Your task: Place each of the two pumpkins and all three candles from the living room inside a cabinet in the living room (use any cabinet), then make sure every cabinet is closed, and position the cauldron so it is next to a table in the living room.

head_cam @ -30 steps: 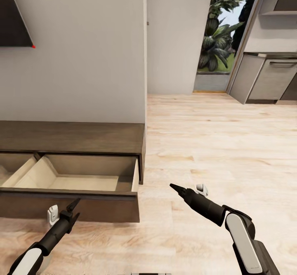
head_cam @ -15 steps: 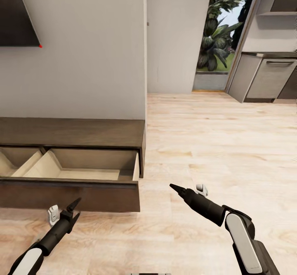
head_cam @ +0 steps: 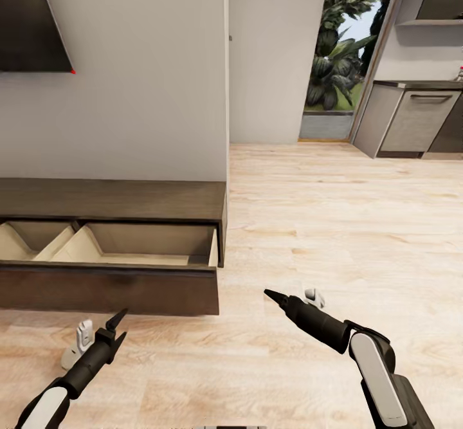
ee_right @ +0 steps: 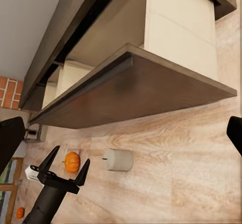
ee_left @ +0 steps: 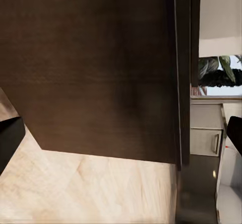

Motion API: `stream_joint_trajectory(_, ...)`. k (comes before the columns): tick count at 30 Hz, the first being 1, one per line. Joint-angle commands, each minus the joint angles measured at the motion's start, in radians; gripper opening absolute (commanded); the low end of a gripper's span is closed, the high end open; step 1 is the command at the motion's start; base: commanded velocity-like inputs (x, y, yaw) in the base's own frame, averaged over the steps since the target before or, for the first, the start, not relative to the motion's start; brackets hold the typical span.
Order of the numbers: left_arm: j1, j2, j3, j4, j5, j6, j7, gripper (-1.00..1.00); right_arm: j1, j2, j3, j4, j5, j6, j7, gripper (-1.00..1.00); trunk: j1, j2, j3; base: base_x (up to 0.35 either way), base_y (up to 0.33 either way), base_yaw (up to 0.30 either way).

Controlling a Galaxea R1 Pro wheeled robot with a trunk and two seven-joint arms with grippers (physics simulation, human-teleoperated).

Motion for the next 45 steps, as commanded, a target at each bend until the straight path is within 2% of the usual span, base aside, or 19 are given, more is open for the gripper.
stream_joint_trajectory(1,0.000,-0.001,0.000,-0.001,0.000,0.000,0.000,1.00,0.000,0.000,0.000,0.000,0.000,0.000,-0.001,1.00,0.000,0.000,0.000,-0.042,0.000,0.000)
stream_joint_trajectory(5,0.000,-0.007,-0.005,-0.004,-0.001,0.001,-0.001,1.00,0.000,0.001,0.000,0.000,0.000,0.000,-0.003,1.00,0.000,0.000,0.000,-0.015,0.000,0.000)
stream_joint_trajectory(8,0.000,-0.012,-0.029,-0.019,-0.001,0.001,-0.002,1.00,0.000,0.002,0.000,0.000,0.000,0.000,-0.004,1.00,0.000,0.000,0.000,-0.003,0.000,0.000)
stream_joint_trajectory(11,0.000,-0.015,-0.084,-0.059,-0.001,0.004,0.001,1.00,0.000,0.002,0.000,0.000,0.000,0.002,-0.008,1.00,0.000,0.000,0.000,0.000,0.000,0.000)
stream_joint_trajectory(14,0.000,-0.018,-0.167,-0.087,-0.002,0.004,0.030,1.00,-0.004,-0.002,0.000,0.000,0.000,0.008,-0.011,1.00,0.000,0.000,0.000,0.000,0.000,0.000)
stream_joint_trajectory(17,0.000,-0.018,-0.189,-0.162,0.003,0.022,0.065,1.00,-0.007,-0.006,-0.001,0.000,0.000,0.010,-0.019,1.00,0.000,0.000,0.000,0.000,0.000,0.000)
stream_joint_trajectory(18,0.000,-0.018,-0.196,-0.218,0.004,0.058,0.085,1.00,-0.008,-0.007,-0.001,0.001,-0.001,0.011,-0.026,1.00,0.000,0.000,0.000,0.000,0.000,0.000)
stream_joint_trajectory(20,0.000,-0.018,-0.201,-0.329,0.000,0.190,0.146,1.00,-0.012,-0.010,-0.001,0.010,-0.001,0.012,-0.045,1.00,0.000,0.000,0.000,0.000,0.000,0.000)
stream_joint_trajectory(23,0.002,-0.014,-0.199,-0.431,-0.003,0.381,0.313,1.00,-0.016,-0.012,-0.002,0.042,-0.003,0.013,-0.066,1.00,0.000,0.000,0.000,0.000,0.000,0.000)
stream_joint_trajectory(24,0.002,-0.013,-0.201,-0.455,-0.003,0.423,0.374,1.00,-0.016,-0.012,-0.002,0.049,-0.004,0.013,-0.070,1.00,0.000,0.000,0.000,0.000,0.000,0.000)
stream_joint_trajectory(25,0.002,-0.012,-0.202,-0.464,-0.003,0.441,0.404,1.00,-0.016,-0.012,-0.002,0.051,-0.004,0.013,-0.071,1.00,0.000,0.000,0.000,0.000,0.000,0.000)
stream_joint_trajectory(27,0.004,-0.011,-0.207,-0.486,-0.004,0.499,0.524,1.00,-0.016,-0.010,-0.001,0.056,-0.004,0.016,-0.074,1.00,0.000,0.000,0.000,0.000,0.000,0.000)
stream_joint_trajectory(28,0.006,-0.012,-0.210,-0.493,-0.004,0.525,0.608,1.00,-0.017,-0.009,-0.001,0.058,-0.004,0.023,-0.075,1.00,0.000,0.000,0.000,0.000,0.000,0.000)
stream_joint_trajectory(29,0.008,-0.013,-0.212,-0.496,-0.004,0.536,0.657,1.00,-0.017,-0.009,-0.001,0.059,-0.004,0.028,-0.075,1.00,0.000,0.000,0.000,0.000,0.000,0.000)
stream_joint_trajectory(31,0.012,-0.014,-0.219,-0.498,-0.005,0.544,0.716,1.00,-0.017,-0.008,-0.001,0.059,-0.003,0.034,-0.076,1.00,0.000,0.000,0.000,0.000,0.000,0.000)
stream_joint_trajectory(35,0.016,-0.010,-0.271,-0.506,-0.008,0.551,0.823,1.00,-0.017,-0.005,-0.002,0.060,-0.001,0.040,-0.081,1.00,0.000,0.000,0.000,0.000,0.000,0.000)
stream_joint_trajectory(39,0.017,-0.009,-0.280,-0.523,-0.009,0.562,0.920,1.00,-0.017,0.001,0.001,0.061,-0.003,0.041,-0.134,1.00,0.000,0.000,0.004,0.000,0.000,0.000)
stream_joint_trajectory(41,0.017,-0.009,-0.275,-0.528,-0.008,0.575,0.961,1.00,-0.017,0.002,0.017,0.060,-0.004,0.039,-0.160,1.00,-0.001,0.001,0.012,0.000,0.000,0.000)
stream_joint_trajectory(45,0.015,-0.017,-0.278,-0.530,-0.007,0.590,0.999,1.00,-0.017,0.003,0.063,0.060,0.000,0.025,-0.196,1.00,-0.003,0.002,0.027,0.000,0.000,0.000)
